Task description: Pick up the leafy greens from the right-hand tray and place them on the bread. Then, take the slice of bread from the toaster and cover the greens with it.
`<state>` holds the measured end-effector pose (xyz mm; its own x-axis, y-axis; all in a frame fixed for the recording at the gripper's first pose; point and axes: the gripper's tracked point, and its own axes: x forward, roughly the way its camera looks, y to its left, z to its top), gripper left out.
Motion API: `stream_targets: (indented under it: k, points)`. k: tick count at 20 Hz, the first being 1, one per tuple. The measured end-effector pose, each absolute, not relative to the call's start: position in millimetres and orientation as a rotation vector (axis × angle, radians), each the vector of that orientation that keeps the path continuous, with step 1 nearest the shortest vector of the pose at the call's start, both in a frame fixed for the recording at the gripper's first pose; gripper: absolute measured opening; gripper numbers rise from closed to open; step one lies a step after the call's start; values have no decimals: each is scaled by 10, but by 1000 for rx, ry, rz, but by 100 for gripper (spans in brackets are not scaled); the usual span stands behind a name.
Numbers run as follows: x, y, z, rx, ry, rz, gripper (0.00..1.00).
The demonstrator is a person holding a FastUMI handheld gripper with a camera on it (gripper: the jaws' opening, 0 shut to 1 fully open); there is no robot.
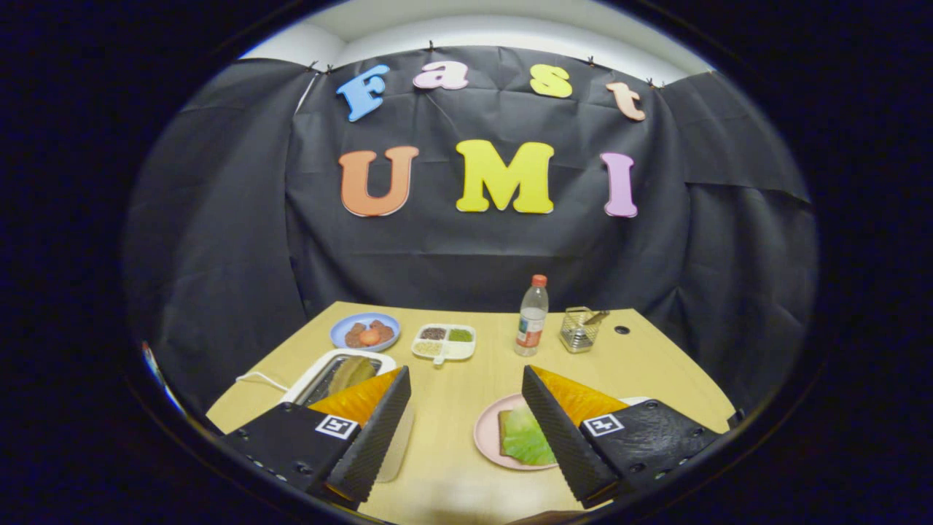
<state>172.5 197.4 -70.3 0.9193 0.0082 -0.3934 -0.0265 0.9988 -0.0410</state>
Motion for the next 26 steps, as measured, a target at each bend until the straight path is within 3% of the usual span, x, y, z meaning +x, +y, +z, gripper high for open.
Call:
stream_targets:
  k: [6,19,25,26]
  points:
    - [1830,2474,-672,-51,414,45,96]
    - [2326,3078,-1620,-21,691,94,97]
    - [2332,3128,-1739,-35,727,98,57]
    - [2324,3131,-1753,-36,733,99,57]
